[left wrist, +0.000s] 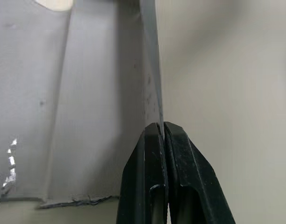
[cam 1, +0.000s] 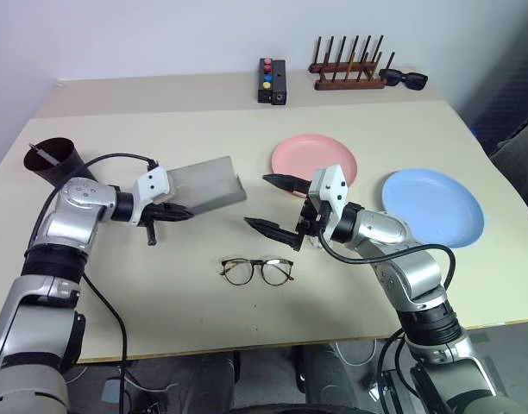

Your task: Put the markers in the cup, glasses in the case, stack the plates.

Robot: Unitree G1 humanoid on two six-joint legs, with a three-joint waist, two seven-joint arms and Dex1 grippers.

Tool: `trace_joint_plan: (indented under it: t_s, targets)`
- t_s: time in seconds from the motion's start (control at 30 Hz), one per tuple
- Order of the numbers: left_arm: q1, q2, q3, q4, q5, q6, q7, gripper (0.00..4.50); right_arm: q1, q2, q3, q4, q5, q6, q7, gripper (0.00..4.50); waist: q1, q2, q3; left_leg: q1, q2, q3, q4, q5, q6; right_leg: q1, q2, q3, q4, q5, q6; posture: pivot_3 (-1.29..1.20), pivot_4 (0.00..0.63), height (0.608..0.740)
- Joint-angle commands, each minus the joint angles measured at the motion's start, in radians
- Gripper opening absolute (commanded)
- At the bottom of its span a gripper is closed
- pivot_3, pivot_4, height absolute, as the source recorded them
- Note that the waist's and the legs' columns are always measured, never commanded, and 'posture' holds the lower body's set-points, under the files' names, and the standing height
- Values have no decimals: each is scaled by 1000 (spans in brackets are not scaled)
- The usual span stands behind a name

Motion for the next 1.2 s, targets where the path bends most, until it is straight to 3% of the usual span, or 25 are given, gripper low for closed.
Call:
trace_joint_plan:
  t_s: [0.03,0.57,0.67,0.8,1.2]
  targets:
    - [36,22,7,-175,-56,59,-53,30,-11,-11,-22,-42,20,-4,10,4500,0,0,0,0,0,0,0,0,0,0,0,0,0,0,0,0,150,734]
    - [45,5,-78,-177,20,47,-56,30,3,-18,-19,-48,17,-1,8,4500,0,0,0,0,0,0,0,0,0,0,0,0,0,0,0,0,150,734]
    - [42,0,-71,-169,23,48,-42,804,1,-17,-17,-47,16,-1,7,4500,0,0,0,0,0,0,0,0,0,0,0,0,0,0,0,0,150,734]
    - [39,-3,-48,-169,11,51,-35,2658,0,-16,-16,-44,17,-2,9,4500,1,0,0,0,0,0,0,0,0,0,0,0,0,0,0,0,150,734]
    - [60,36,74,-419,-206,231,-58,2658,33,-90,-70,-28,16,-5,32,4500,1,0,0,0,0,0,0,0,0,0,0,0,0,0,0,0,150,734]
